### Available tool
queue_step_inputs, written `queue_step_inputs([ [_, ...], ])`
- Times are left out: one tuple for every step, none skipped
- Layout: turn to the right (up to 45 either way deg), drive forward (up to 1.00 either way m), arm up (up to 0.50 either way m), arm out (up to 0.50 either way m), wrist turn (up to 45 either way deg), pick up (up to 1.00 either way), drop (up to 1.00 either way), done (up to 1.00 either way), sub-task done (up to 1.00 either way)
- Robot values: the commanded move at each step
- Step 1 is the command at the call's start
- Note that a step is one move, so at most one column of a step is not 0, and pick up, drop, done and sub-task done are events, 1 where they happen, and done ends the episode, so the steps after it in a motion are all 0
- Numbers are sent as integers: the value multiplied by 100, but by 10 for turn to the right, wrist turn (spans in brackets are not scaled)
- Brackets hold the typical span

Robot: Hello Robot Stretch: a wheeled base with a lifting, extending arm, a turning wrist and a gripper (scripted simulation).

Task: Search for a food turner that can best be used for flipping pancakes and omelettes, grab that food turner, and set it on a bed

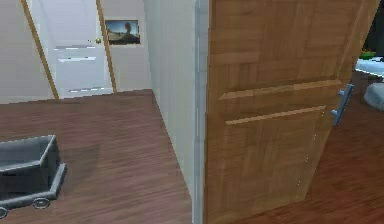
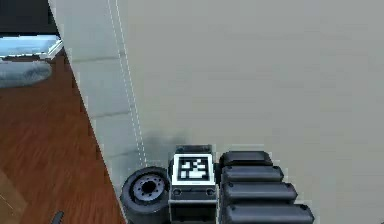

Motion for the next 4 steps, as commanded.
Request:
queue_step_inputs([
  [0,25,0,0,0,0,0,0,0],
  [420,0,0,0,0,0,0,0,0],
  [0,40,0,0,0,0,0,0,0],
  [300,0,0,0,0,0,0,0,0],
])
